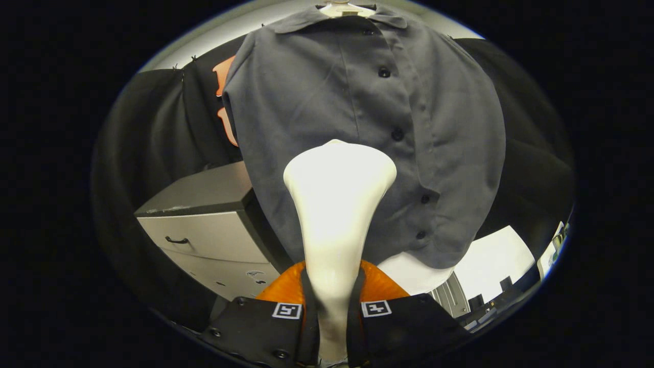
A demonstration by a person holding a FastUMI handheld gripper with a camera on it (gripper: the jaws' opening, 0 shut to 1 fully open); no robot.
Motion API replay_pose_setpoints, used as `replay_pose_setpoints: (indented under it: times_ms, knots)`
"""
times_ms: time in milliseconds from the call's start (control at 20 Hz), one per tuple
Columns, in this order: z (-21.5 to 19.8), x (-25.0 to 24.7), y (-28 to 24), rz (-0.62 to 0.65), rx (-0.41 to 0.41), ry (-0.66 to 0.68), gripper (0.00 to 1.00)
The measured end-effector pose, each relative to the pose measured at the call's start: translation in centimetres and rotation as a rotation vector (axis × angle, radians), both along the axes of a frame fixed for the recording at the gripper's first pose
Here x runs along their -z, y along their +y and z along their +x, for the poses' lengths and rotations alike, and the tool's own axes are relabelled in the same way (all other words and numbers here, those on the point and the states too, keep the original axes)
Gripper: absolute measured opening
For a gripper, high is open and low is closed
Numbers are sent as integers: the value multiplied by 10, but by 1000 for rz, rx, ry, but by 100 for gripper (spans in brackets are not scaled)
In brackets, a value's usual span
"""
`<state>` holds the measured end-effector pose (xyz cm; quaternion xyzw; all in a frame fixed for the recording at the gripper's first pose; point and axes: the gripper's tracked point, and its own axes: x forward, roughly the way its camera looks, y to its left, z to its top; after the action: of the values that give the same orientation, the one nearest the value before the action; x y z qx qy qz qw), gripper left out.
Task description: Iron the clothes twice with a garment steamer, once on the left side and once on the right side.
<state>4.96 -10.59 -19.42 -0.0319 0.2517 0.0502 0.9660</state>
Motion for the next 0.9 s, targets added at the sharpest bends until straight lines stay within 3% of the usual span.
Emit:
replay_pose_setpoints:
  times_ms: [400,900]
  knots:
    - [7,-113,-34,8,-11,-123,28]
    - [41,-205,-92,-36,-2,-241,28]
